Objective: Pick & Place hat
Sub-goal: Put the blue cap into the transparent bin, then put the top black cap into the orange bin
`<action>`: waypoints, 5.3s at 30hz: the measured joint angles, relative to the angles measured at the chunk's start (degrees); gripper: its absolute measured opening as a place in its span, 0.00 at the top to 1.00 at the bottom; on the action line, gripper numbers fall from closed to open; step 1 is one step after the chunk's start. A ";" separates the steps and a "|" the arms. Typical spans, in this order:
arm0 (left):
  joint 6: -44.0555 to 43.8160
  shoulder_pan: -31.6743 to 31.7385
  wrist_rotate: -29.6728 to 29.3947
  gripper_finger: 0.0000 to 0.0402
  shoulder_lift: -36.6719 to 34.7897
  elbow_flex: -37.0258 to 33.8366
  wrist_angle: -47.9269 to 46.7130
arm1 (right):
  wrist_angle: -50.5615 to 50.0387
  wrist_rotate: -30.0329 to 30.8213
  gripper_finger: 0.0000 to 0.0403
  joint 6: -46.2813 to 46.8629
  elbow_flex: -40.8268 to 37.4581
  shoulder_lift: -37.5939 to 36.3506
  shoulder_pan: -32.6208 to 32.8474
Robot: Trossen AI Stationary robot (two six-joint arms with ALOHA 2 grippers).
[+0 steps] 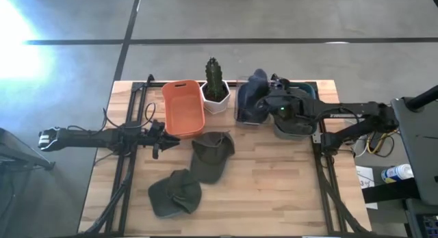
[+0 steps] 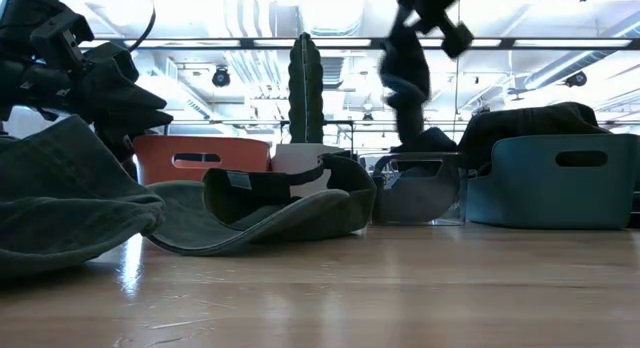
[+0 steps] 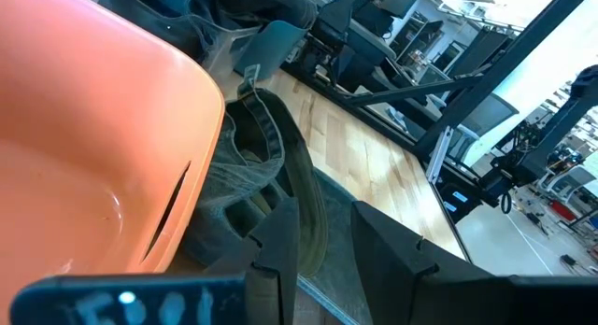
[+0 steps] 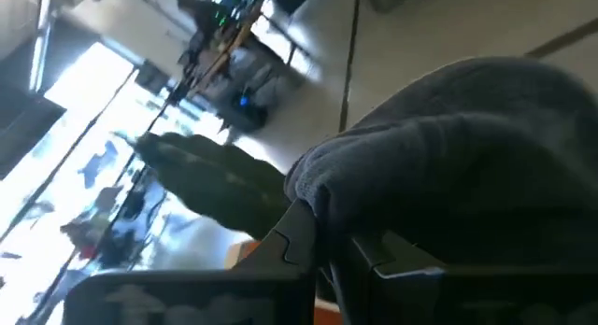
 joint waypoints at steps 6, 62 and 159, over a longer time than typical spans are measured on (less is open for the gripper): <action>0.00 -0.01 0.00 0.77 -0.01 0.00 0.00 | 30.04 -16.43 0.97 -5.60 -17.83 -6.19 -5.84; 0.00 0.00 0.00 0.77 0.00 0.01 0.00 | 24.13 -38.73 0.58 5.77 -29.73 -10.65 -8.12; -47.00 0.00 1.51 0.77 -0.01 0.01 0.35 | -1.57 -37.31 0.97 -0.88 11.19 36.19 13.75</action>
